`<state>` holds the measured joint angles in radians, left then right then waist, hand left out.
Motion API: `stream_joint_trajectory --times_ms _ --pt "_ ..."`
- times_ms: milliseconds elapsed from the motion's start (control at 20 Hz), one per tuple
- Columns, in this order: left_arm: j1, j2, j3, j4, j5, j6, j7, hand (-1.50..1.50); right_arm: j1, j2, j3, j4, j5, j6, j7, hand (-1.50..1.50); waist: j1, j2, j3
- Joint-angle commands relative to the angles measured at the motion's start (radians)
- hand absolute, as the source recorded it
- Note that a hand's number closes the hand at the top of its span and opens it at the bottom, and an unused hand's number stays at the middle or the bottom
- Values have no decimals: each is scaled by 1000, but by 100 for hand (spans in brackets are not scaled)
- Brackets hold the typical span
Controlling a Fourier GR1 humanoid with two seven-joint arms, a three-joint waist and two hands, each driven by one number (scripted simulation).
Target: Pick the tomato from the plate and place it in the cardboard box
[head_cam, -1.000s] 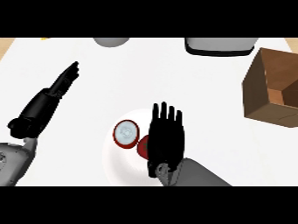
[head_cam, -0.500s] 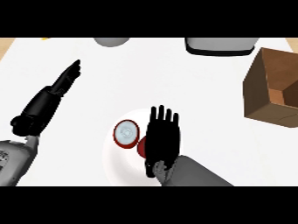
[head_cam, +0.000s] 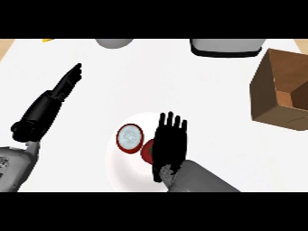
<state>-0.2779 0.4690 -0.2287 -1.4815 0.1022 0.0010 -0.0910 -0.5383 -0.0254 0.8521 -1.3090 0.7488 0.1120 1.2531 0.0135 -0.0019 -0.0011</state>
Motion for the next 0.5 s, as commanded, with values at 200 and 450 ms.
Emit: stream_joint_trajectory --times_ms 200,450 --pt "4 -35 -1 0 -19 -3 6 0 4 24 23 52 -39 -68 201 -150 0 3 1" --pt "-2 -18 57 15 -22 -41 -8 0 -46 24 118 40 -23 -69 152 150 -4 2 1"
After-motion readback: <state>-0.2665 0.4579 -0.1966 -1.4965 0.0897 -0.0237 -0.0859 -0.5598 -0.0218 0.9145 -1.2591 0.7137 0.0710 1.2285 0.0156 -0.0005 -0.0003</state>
